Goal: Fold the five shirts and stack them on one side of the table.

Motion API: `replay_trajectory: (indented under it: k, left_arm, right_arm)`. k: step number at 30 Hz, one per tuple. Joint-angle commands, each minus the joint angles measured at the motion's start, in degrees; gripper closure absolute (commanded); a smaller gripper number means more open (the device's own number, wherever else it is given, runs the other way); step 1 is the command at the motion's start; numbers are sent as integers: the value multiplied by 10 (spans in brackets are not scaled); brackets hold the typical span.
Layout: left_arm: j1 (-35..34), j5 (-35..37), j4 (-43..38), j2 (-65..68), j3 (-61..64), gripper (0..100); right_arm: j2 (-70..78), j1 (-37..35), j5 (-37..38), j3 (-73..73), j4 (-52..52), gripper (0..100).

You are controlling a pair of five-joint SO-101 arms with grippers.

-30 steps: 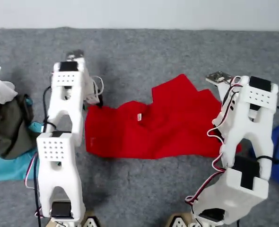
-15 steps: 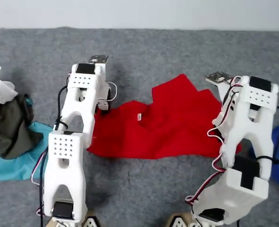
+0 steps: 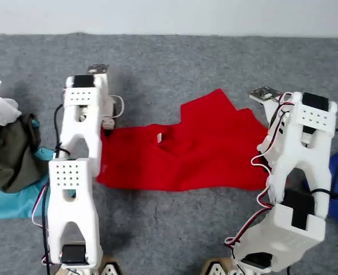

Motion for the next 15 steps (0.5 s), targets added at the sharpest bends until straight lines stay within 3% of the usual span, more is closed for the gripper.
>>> replay_trajectory:
  k: [1, 4, 9, 15]
  left_arm:
    - [-33, 34, 18, -5, -18, 987]
    - [-32, 34, 18, -6, -15, 966]
    - [-38, 37, 18, -8, -18, 806]
    - [-33, 82, 18, -47, -60, 765]
  right_arm:
    - [-7, -5, -5, -11, 8, 501]
    - [-7, -5, -5, -11, 8, 501]
    - [-7, -5, -5, -11, 9, 501]
    - [-7, -6, -5, -11, 20, 501]
